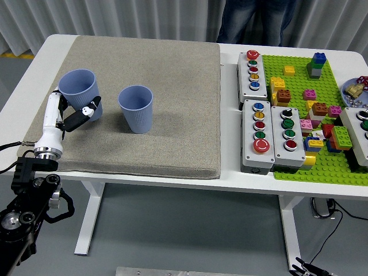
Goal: Pick cup pour cup place
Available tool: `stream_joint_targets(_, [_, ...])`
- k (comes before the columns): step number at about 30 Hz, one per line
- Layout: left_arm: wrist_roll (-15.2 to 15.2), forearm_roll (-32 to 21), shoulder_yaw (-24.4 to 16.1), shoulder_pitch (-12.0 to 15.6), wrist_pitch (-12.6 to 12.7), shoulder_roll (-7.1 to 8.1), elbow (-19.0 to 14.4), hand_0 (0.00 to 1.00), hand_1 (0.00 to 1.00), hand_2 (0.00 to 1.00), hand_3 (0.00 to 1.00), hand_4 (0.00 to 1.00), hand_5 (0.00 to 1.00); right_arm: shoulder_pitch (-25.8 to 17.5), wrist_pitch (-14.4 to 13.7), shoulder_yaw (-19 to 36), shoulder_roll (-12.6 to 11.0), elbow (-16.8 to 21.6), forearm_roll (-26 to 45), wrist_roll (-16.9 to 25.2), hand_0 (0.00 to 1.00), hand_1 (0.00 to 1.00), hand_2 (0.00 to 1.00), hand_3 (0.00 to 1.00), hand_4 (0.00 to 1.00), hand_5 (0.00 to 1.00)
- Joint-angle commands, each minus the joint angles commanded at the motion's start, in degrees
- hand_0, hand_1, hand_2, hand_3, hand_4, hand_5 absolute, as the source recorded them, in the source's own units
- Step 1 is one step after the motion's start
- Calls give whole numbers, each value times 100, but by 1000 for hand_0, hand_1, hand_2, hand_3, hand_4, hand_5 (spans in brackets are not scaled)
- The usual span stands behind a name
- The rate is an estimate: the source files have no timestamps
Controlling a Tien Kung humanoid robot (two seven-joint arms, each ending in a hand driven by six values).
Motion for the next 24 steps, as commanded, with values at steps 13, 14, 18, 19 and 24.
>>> stream_joint_targets(13, [46,822,132,72,93,298,-602,478,551,707,692,661,172,5,-11,10,-14,0,-8,18,763,707,748,622,223,211])
stream_joint_targets(14, [63,941,131,58,109,332,-654,478,551,707,692,661,172,1,-12,9,-14,0,-3,21,763,707,748,622,223,211])
stream_joint_targets(18, [96,1338,103,-49,146,414,-726,481,551,703,689,662,170,-4,-15,9,-21,0,10,32,763,707,748,623,222,211])
stream_joint_targets(19, [106,1486,96,-107,158,448,-726,481,551,703,689,662,170,-3,-16,-1,-23,0,18,34,763,707,748,623,222,211])
stream_joint_targets(24, [148,2291,152,-226,172,594,-830,481,551,702,689,662,172,-2,-25,-6,-30,0,33,44,764,707,748,623,222,211])
